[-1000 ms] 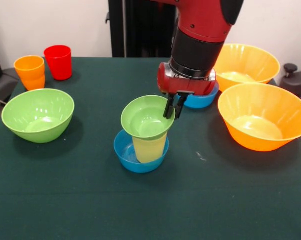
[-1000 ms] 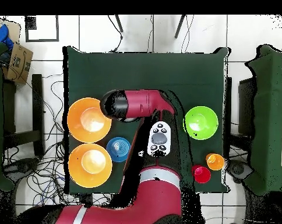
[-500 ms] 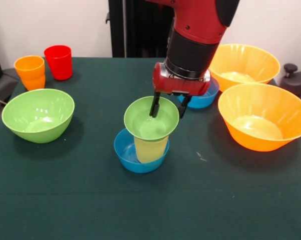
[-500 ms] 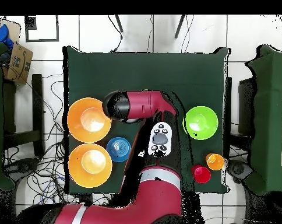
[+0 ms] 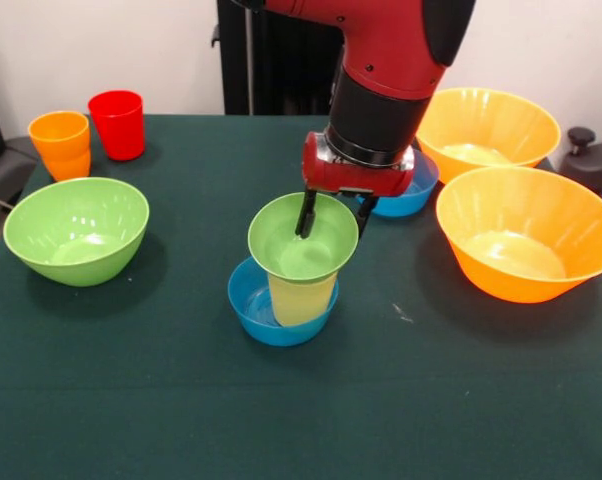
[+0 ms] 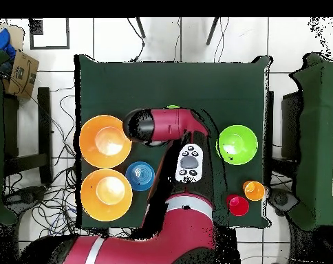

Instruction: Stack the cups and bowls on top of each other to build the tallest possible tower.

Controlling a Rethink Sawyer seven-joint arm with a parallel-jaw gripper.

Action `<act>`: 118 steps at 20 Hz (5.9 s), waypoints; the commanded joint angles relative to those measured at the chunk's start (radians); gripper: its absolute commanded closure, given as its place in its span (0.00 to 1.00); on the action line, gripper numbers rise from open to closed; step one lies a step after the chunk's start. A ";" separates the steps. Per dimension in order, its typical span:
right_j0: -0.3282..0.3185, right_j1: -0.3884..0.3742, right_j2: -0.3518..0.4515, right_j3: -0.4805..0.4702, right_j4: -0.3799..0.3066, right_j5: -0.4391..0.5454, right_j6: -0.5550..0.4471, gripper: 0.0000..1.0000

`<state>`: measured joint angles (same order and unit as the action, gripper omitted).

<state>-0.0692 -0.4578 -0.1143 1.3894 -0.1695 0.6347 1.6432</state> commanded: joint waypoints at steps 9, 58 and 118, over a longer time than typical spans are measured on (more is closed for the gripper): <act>-0.030 -0.060 0.114 0.026 0.064 0.052 0.075 0.00; 0.281 0.061 -0.170 -0.100 0.321 0.043 0.833 0.00; -0.173 -0.340 0.365 0.498 -0.041 -0.008 0.008 0.00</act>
<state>-0.2292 -0.8567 0.1347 1.7410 -0.0873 0.8238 1.7802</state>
